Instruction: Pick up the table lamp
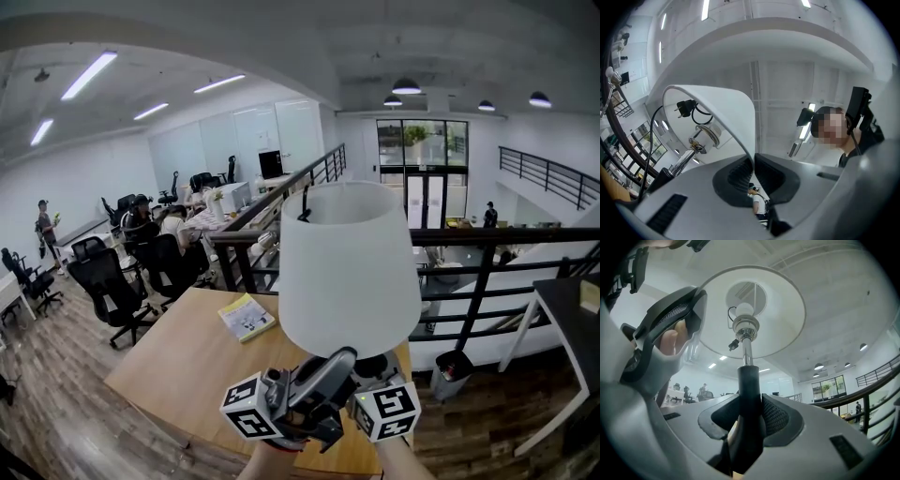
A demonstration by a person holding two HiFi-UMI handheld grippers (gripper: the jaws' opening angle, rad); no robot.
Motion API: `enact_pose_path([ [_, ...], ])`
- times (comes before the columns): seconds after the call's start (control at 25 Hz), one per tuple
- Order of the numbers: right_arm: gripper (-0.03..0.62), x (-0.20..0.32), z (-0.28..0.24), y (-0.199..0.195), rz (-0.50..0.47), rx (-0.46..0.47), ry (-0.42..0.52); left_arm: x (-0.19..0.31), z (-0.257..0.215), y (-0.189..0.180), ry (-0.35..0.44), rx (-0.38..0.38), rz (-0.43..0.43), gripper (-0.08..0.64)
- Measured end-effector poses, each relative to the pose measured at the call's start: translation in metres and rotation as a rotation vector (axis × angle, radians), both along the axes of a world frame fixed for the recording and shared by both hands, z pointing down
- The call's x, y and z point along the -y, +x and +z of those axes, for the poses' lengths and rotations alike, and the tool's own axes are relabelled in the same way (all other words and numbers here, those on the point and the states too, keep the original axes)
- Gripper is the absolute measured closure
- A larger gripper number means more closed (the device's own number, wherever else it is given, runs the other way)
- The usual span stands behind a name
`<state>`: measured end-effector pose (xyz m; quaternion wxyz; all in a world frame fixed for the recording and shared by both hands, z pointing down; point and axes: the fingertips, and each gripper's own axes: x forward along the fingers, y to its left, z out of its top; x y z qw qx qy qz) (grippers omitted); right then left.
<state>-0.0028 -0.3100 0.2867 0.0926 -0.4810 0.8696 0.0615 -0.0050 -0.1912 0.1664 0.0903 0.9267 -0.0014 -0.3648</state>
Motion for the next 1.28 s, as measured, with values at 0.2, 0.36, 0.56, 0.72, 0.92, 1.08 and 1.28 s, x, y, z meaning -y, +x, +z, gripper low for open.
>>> enact_pose_path([
  [0.2, 0.440, 0.005, -0.012, 0.002, 0.013, 0.004, 0.014, 0.003, -0.010, -0.001, 0.030, 0.017, 0.004, 0.543],
  [0.36, 0.439, 0.007, -0.021, 0.006, 0.024, -0.002, 0.025, 0.004, -0.018, 0.000, 0.042, 0.021, 0.006, 0.543],
  [0.56, 0.440, 0.010, -0.027, 0.005, 0.028, -0.020, 0.033, 0.008, -0.023, -0.003, 0.045, 0.008, 0.010, 0.543],
  [0.72, 0.440, 0.013, -0.029, 0.005, 0.033, -0.022, 0.034, 0.010, -0.025, -0.004, 0.046, 0.002, 0.016, 0.543],
  [0.92, 0.440, 0.014, -0.028, 0.001, 0.037, -0.029, 0.037, 0.012, -0.024, -0.009, 0.042, -0.007, 0.025, 0.543],
  [1.08, 0.439, 0.015, -0.027, -0.002, 0.038, -0.035, 0.036, 0.013, -0.023, -0.012, 0.038, -0.012, 0.030, 0.543],
  [1.28, 0.440, 0.015, -0.024, -0.002, 0.046, -0.035, 0.040, 0.013, -0.020, -0.012, 0.033, -0.013, 0.037, 0.543],
])
